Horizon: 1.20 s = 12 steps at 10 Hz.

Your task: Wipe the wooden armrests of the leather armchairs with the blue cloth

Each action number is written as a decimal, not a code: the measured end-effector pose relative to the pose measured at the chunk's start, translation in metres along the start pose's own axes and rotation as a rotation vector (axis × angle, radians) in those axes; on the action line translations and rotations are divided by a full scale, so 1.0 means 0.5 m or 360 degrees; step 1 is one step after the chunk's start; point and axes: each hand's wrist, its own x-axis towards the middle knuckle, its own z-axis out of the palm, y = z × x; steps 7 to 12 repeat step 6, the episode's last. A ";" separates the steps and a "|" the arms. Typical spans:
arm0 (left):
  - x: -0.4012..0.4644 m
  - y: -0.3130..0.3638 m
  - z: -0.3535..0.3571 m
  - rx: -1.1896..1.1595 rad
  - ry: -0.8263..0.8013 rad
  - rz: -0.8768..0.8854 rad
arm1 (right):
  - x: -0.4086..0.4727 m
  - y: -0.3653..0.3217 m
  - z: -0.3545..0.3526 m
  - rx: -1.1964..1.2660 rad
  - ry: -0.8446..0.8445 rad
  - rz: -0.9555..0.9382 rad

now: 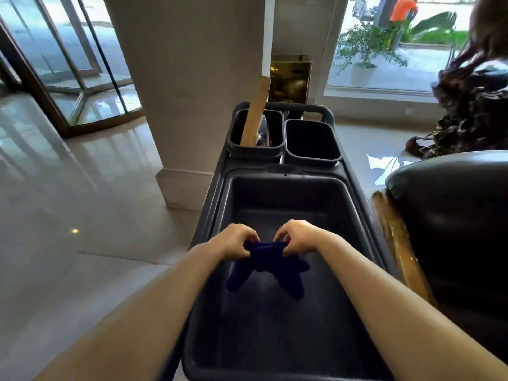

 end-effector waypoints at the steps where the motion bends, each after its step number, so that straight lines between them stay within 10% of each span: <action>1: 0.017 -0.016 0.045 -0.0008 -0.0043 -0.0020 | 0.022 0.024 0.037 -0.0033 -0.0046 0.0045; 12: 0.031 -0.076 0.102 -0.0042 -0.0136 -0.0256 | 0.024 0.076 0.083 -0.0261 -0.0128 0.0206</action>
